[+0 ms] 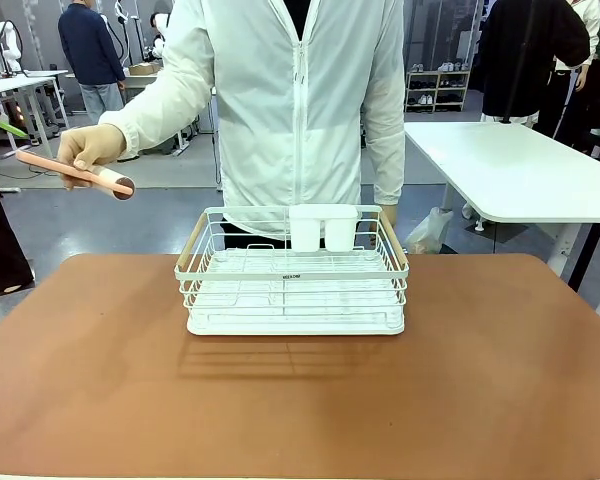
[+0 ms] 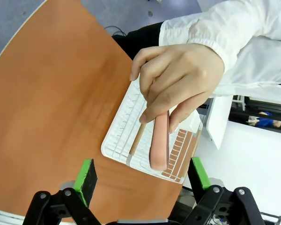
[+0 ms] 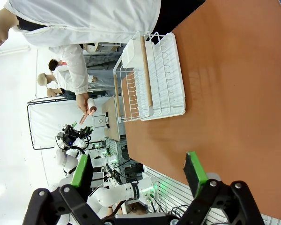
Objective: Clean the table.
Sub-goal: Pick up the Lint Roller when the human hands it over.
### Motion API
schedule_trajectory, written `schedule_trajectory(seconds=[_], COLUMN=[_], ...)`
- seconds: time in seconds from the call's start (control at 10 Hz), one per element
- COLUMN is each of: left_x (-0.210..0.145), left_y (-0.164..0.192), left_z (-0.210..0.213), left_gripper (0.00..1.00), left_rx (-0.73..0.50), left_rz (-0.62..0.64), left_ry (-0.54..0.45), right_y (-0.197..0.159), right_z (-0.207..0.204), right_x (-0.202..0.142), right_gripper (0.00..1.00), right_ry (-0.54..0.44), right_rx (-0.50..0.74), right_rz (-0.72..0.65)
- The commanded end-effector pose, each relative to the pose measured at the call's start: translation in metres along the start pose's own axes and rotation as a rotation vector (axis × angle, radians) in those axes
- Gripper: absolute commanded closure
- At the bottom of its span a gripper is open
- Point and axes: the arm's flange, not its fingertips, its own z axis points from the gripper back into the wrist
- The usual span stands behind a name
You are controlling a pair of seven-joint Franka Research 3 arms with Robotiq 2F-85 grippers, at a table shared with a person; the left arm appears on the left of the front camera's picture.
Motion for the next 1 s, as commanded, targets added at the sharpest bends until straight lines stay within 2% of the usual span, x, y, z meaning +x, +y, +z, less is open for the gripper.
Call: schedule_trajectory(seconds=[0.0, 0.9], left_x=[-0.007, 0.01], left_y=[-0.003, -0.009], left_z=[-0.015, -0.048], left_gripper=[0.0, 0.0], left_rx=[0.0, -0.052], left_rz=[0.016, 0.091], left_ry=[-0.058, -0.095], right_y=[0.003, 0.003], right_z=[0.001, 0.001], right_x=[-0.001, -0.001], right_gripper=[0.0, 0.0], right_ry=[-0.001, -0.001], right_rx=[0.01, 0.01], right_rz=[-0.001, -0.001])
